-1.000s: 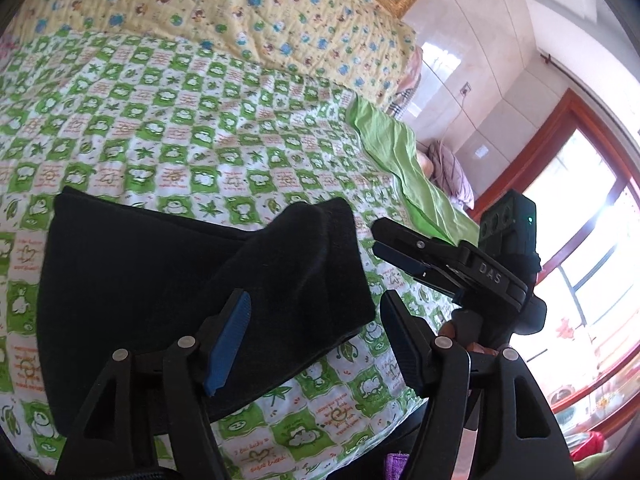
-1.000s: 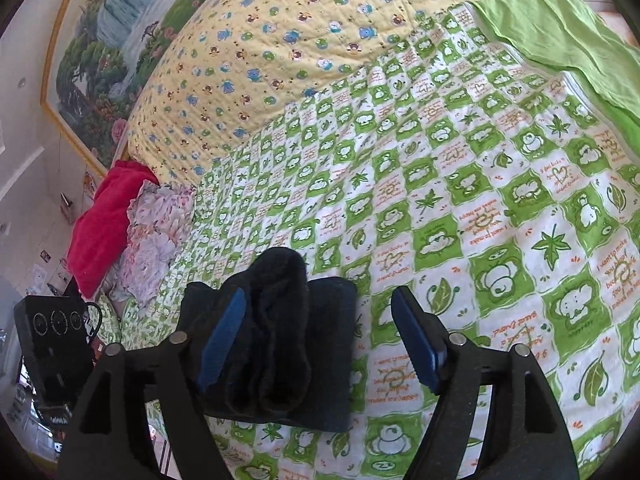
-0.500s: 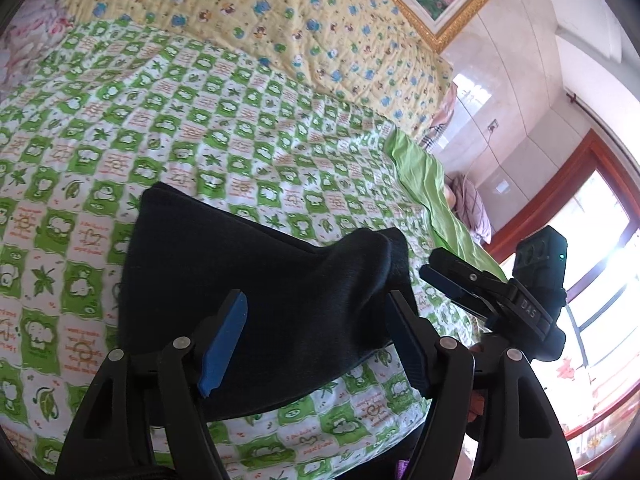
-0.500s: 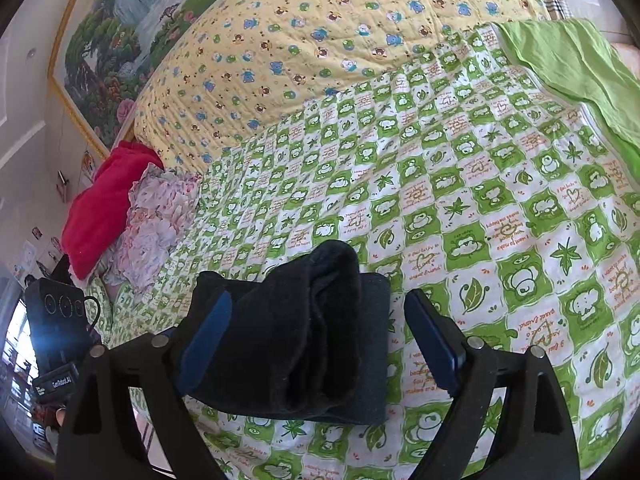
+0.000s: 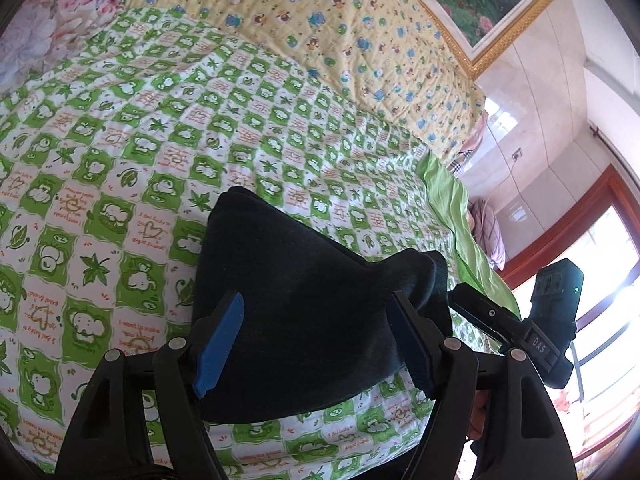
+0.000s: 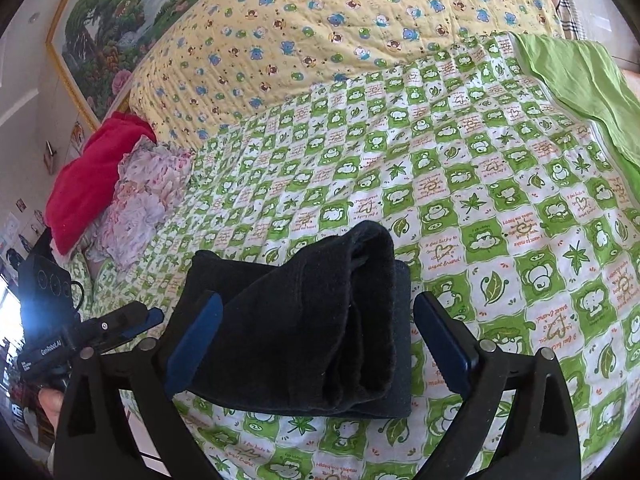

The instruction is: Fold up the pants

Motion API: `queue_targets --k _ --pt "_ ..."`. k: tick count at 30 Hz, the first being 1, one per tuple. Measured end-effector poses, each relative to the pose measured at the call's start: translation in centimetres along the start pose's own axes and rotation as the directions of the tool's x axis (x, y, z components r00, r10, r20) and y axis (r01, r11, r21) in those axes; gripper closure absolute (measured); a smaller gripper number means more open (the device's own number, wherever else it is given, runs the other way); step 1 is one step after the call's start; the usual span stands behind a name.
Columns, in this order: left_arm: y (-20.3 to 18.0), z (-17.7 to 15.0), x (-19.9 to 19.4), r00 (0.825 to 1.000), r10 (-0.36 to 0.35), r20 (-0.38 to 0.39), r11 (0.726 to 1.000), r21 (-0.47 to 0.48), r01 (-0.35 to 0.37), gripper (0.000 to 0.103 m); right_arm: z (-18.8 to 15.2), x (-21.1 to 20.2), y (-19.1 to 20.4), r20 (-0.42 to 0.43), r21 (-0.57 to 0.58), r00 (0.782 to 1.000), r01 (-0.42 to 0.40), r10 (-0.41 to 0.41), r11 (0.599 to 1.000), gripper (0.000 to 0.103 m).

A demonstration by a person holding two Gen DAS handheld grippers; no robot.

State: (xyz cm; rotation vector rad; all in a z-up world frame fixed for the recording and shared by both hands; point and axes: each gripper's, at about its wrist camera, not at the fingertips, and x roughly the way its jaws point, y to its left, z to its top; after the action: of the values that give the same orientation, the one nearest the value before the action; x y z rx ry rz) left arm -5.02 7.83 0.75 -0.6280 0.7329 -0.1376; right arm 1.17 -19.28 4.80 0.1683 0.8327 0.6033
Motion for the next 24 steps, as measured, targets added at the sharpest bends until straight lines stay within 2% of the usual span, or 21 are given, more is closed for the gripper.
queue_targets --k 10,18,24 --pt "0.3 -0.1 0.7 1.0 0.016 -0.017 1.0 -0.003 -0.016 0.028 -0.6 0.6 -0.1 -0.029 0.009 0.999 0.015 -0.015 1.0 0.007" --pt "0.4 0.6 1.6 0.998 0.066 -0.021 0.997 0.032 -0.065 0.026 -0.8 1.0 -0.2 -0.046 0.017 0.999 0.013 -0.012 1.0 0.007" --pt "1.0 0.8 2.2 0.997 0.077 -0.026 0.997 0.03 -0.077 0.024 -1.0 1.4 -0.3 -0.059 0.021 0.998 0.011 -0.01 1.0 0.007"
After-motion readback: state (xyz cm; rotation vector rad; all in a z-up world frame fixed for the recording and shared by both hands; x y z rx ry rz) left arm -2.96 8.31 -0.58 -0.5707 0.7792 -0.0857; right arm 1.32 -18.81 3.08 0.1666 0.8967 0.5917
